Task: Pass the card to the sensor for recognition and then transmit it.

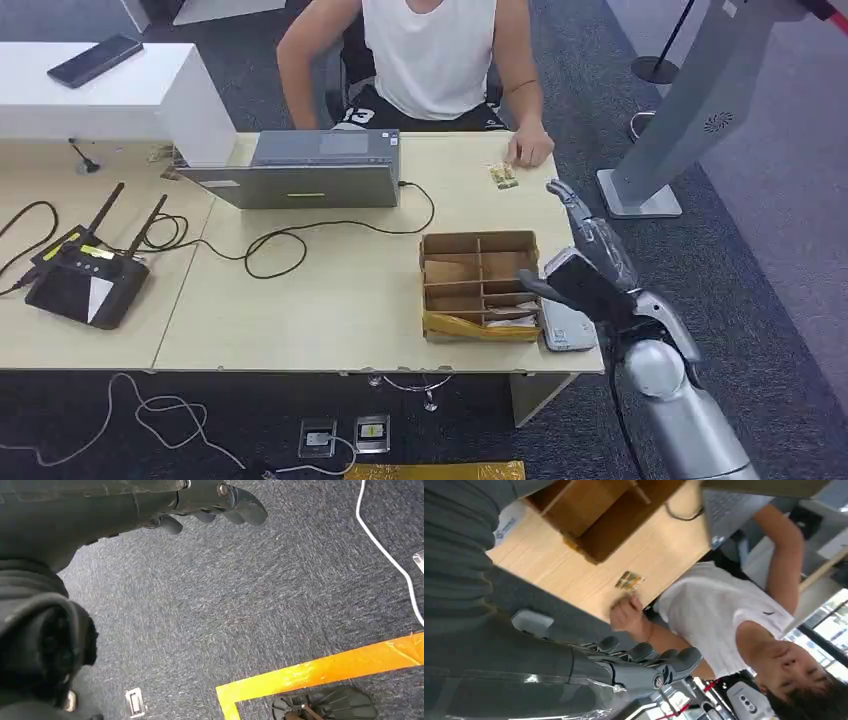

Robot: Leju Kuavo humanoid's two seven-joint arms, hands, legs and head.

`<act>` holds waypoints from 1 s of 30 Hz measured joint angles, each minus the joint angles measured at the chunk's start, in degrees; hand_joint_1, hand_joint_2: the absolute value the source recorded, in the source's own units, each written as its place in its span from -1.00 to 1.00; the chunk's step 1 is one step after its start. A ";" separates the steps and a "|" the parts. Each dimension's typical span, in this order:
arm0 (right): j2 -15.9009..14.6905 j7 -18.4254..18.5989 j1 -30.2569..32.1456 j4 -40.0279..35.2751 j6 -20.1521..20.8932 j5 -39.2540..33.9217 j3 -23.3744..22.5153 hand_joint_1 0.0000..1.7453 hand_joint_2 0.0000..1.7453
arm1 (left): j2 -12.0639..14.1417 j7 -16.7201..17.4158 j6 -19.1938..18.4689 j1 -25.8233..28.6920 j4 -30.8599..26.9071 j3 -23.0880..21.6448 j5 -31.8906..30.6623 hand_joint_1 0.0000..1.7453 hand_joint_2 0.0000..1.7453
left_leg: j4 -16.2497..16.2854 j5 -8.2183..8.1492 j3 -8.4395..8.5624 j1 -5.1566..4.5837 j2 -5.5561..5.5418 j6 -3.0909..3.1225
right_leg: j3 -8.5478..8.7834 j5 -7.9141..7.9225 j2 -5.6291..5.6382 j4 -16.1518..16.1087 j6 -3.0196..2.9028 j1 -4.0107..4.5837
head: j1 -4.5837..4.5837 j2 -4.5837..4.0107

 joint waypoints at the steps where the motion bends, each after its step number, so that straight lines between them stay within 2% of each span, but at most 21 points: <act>1: -0.39 0.17 0.28 0.02 -0.26 2.51 0.09 -1.00 1.00 | 0.02 0.02 -0.07 0.00 0.00 0.00 0.02 -1.00 -1.00 | 0.00 0.00 -0.01 0.00 -0.01 0.00 | 0.00 0.00 0.00 0.00 0.00 0.00 | 0.02 0.00; 7: -1.99 0.24 1.41 0.13 -0.87 9.37 0.39 -1.00 1.00 | 0.35 0.17 -0.33 0.03 0.00 0.02 0.44 -1.00 -1.00 | 0.00 0.00 -0.02 0.00 -0.01 0.00 | 0.00 0.00 -0.01 0.00 0.00 0.00 | 0.02 0.00; 22: -4.44 0.85 2.31 0.17 -0.85 11.86 1.90 -1.00 1.00 | 0.50 0.17 -0.48 0.06 0.00 0.02 0.41 -1.00 -1.00 | 0.00 0.00 -0.02 0.00 -0.01 0.00 | 0.00 0.00 -0.01 0.00 0.00 0.00 | 0.02 0.00; 30: -6.92 3.10 4.07 0.13 0.90 14.83 2.69 -1.00 1.00 | 1.27 0.17 -1.01 0.04 0.00 0.02 0.42 -1.00 -1.00 | 0.00 0.00 -0.01 0.00 -0.01 0.00 | -0.01 0.00 -0.01 -0.01 0.00 0.00 | 0.00 0.00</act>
